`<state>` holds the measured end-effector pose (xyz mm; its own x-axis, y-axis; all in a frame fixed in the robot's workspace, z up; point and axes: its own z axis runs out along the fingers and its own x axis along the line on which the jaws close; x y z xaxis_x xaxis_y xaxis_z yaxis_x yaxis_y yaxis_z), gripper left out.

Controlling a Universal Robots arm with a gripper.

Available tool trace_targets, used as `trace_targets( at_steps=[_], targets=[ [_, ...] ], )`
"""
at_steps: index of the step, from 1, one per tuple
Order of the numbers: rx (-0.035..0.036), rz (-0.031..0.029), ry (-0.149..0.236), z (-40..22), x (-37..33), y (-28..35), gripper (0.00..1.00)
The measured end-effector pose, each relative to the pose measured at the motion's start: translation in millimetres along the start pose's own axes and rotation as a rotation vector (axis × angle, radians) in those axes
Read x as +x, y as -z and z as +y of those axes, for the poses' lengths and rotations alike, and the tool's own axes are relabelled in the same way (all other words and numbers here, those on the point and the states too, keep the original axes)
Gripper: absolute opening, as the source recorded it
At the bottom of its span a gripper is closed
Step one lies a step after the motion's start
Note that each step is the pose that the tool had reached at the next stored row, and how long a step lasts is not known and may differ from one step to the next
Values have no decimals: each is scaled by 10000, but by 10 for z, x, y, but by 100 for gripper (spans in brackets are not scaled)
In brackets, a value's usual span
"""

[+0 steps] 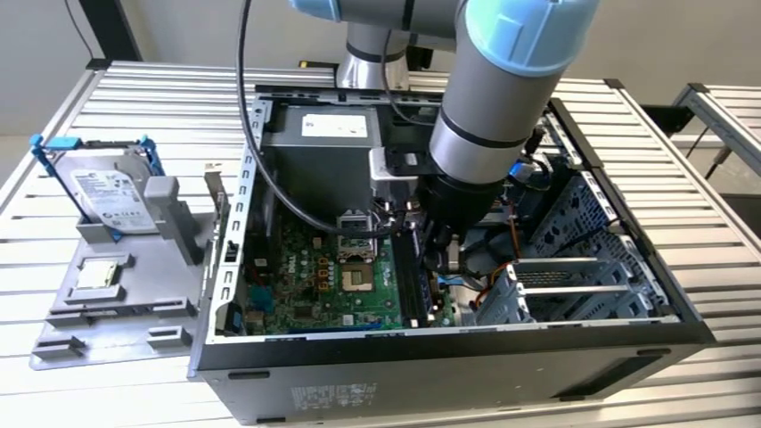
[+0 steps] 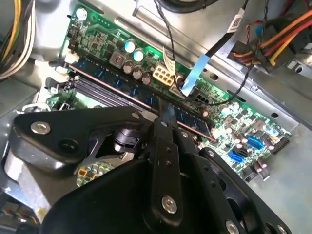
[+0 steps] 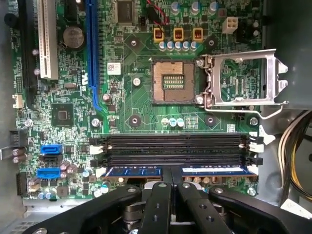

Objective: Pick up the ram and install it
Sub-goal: 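Press down the ram until it locks into place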

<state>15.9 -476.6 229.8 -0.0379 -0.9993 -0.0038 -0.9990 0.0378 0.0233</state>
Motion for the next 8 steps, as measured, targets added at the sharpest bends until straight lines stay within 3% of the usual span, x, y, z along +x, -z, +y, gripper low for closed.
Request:
trace_targets(
  at_steps=[5, 8],
  targets=[
    [-5, -2, 2, 5, 0, 218, 0],
    [-7, -21, 0, 5, 0, 222, 0]
  ],
)
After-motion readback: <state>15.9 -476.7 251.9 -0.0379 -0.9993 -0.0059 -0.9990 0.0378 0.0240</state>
